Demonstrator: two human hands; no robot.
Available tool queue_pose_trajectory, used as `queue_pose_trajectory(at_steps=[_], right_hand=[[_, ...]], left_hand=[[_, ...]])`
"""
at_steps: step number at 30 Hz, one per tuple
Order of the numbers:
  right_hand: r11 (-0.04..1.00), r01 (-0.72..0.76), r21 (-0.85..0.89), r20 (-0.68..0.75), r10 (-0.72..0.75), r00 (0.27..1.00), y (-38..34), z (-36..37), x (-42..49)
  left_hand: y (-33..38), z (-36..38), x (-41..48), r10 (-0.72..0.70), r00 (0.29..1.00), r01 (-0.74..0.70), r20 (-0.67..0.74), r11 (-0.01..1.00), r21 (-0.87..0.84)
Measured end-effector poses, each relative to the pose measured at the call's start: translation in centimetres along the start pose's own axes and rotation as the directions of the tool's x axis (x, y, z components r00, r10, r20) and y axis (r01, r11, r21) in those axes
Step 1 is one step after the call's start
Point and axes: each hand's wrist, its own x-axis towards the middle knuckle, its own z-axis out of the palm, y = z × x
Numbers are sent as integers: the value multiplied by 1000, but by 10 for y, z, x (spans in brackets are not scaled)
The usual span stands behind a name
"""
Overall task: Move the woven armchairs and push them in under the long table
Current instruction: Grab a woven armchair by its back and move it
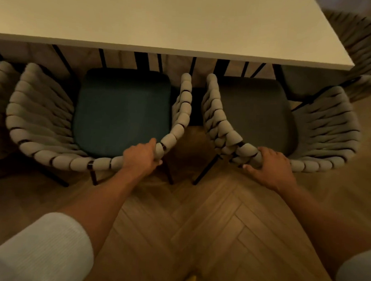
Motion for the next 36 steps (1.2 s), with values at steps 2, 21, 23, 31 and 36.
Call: queue_pose_trajectory(at_steps=[2, 21, 23, 31, 36], right_hand=[[998, 48, -45, 53, -46, 998, 4, 3, 15], [975, 18, -220, 63, -5, 998, 8, 7, 43], [972, 15, -235, 59, -1, 998, 7, 7, 44], [970, -40, -240, 47, 52, 998, -1, 6, 42], [965, -33, -260, 30, 42, 999, 0, 7, 43]], left_hand=[[-6, 5, 7, -22, 999, 23, -31, 999, 36], [-6, 1, 16, -26, 999, 24, 22, 996, 84], [-8, 0, 16, -19, 1000, 17, 17, 996, 82], [-12, 2, 16, -32, 999, 31, 14, 999, 29], [-12, 2, 14, -27, 999, 27, 18, 999, 36]])
